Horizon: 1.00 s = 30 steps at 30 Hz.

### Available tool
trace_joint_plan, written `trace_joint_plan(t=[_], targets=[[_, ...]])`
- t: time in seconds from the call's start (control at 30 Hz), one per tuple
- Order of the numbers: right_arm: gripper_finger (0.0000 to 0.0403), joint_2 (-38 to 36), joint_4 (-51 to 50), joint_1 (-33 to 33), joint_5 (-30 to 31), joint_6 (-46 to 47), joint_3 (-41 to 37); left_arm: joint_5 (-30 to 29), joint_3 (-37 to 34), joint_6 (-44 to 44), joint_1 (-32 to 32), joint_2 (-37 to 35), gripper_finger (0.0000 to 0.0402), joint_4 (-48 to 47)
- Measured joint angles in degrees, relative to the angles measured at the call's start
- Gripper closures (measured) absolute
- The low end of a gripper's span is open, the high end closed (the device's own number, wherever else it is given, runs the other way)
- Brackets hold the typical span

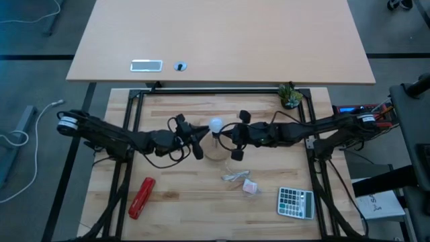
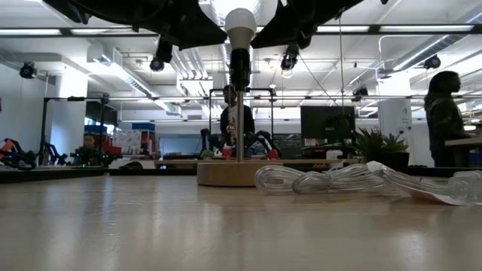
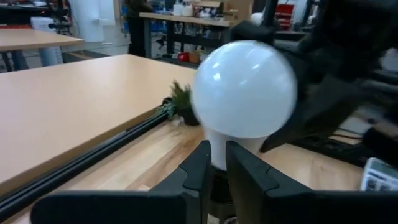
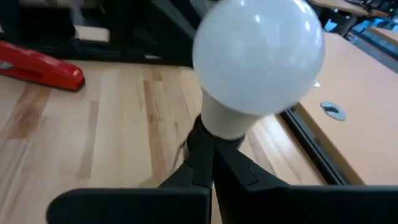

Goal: Screw lightbulb
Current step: Insert the lightbulb into the lamp

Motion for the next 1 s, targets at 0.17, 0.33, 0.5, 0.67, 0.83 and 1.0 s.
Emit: trace_joint_plan(t=[0.17, 0.33, 0.5, 0.67, 0.83, 1.0], targets=[[0.0403, -0.88, -2.4, 0.01, 4.43, 0.1, 0.0, 0.14, 0.0, -0.31, -2.36, -0.85, 0.0361, 0.05], [0.0403, -1.19, -1.62, -0.59, 6.47, -1.63, 0.0, 0.22, -0.01, -1.76, -2.97, -0.3, 0.0361, 0.15], [0.0403, -1.22, 0.93, -0.79, 5.84, -3.4, 0.0, 0.22, 0.0, -1.99, -1.68, 0.92, 0.0361, 0.88], [0.0403, -1.23, 1.12, -0.78, 4.68, -3.53, 0.0, 0.22, 0.0, -1.99, 0.0, 1.62, 0.0361, 1.07], [0.0403, -1.23, 2.36, -0.74, 1.05, -3.51, 0.0, 0.16, 0.0, -1.99, 1.15, 1.62, 0.0361, 1.07], [0.0403, -1.23, 2.48, -0.63, -0.23, -2.8, 0.0, 0.15, 0.0, -1.99, 1.71, 1.62, 0.0361, 1.09]])
